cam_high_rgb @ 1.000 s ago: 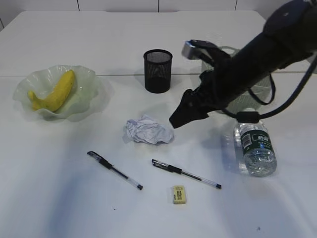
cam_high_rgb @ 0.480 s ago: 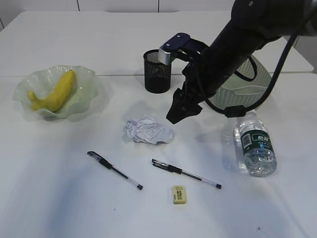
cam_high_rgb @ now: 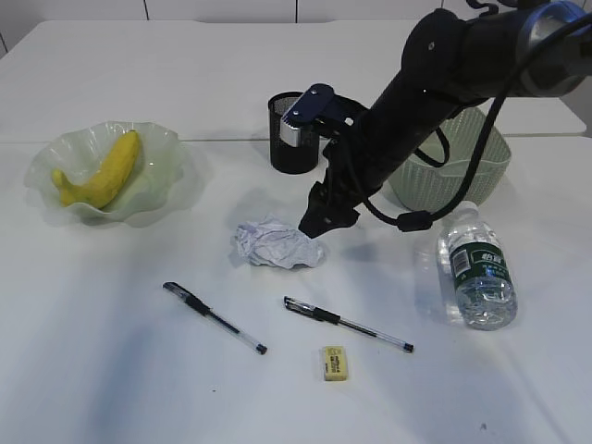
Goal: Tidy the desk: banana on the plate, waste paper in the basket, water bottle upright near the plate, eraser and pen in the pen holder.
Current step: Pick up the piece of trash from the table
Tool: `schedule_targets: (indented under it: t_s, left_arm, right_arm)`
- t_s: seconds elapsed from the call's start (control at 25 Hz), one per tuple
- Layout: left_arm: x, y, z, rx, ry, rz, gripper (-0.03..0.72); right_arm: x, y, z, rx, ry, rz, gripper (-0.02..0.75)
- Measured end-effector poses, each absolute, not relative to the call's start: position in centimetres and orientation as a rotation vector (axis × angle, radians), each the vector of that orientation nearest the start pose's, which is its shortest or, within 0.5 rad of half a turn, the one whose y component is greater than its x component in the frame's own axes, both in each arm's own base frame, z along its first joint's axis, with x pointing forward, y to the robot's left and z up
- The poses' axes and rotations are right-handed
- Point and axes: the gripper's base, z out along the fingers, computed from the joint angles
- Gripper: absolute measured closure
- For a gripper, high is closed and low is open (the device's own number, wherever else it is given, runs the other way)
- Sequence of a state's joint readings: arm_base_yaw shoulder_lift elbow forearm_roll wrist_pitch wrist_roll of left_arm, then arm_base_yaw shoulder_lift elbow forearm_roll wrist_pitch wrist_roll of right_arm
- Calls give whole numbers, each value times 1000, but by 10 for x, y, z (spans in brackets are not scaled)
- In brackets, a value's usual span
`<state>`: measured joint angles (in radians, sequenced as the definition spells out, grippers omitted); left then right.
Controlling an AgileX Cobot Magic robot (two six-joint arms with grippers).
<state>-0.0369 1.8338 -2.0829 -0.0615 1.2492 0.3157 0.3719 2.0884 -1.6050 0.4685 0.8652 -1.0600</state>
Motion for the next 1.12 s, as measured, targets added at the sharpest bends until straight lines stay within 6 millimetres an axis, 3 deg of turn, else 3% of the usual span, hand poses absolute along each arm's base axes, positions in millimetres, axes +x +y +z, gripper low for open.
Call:
schedule_targets:
  t_s: [0.4, 0.76, 1.12]
  left_arm:
    - [395, -21, 417, 438, 2440, 17, 242]
    - [395, -21, 417, 445, 2439, 18, 245]
    - [395, -21, 417, 448, 2438, 19, 246]
  right_arm:
    - [412, 200, 193, -1369, 2174, 429, 225]
    - [413, 206, 183, -1356, 2186, 473, 225]
    - [411, 219, 152, -1392, 2225, 524, 225]
